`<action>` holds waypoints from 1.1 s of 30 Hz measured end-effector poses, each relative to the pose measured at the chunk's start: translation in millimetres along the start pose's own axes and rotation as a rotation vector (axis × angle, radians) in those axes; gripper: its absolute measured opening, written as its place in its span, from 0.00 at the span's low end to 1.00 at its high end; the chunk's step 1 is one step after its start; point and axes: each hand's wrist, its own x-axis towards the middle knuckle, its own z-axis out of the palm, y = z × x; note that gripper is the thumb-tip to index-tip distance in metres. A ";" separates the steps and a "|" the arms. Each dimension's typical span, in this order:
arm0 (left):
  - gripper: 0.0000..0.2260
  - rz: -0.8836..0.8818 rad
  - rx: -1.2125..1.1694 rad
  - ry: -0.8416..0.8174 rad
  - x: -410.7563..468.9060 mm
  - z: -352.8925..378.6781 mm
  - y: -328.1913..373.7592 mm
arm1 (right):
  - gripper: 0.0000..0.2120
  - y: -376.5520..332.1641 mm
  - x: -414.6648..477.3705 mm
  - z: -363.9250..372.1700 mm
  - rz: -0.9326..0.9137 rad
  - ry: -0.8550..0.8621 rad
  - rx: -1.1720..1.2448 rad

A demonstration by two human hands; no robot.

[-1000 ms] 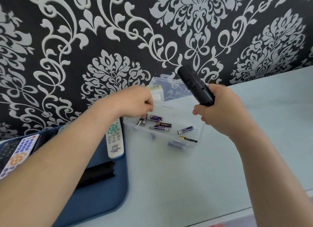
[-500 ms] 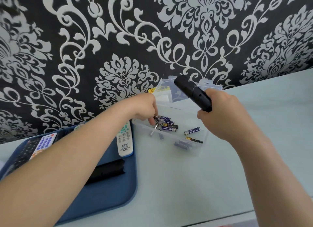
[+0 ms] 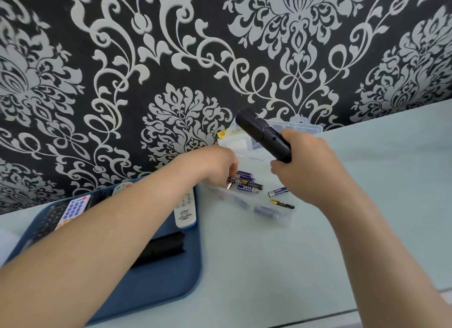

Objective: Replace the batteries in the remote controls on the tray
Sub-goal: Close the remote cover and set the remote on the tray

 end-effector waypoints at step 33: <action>0.17 0.115 -1.236 0.574 -133.1 78.6 -86.4 | 0.03 -115.2 -16.8 96.4 0.321 -0.431 1.205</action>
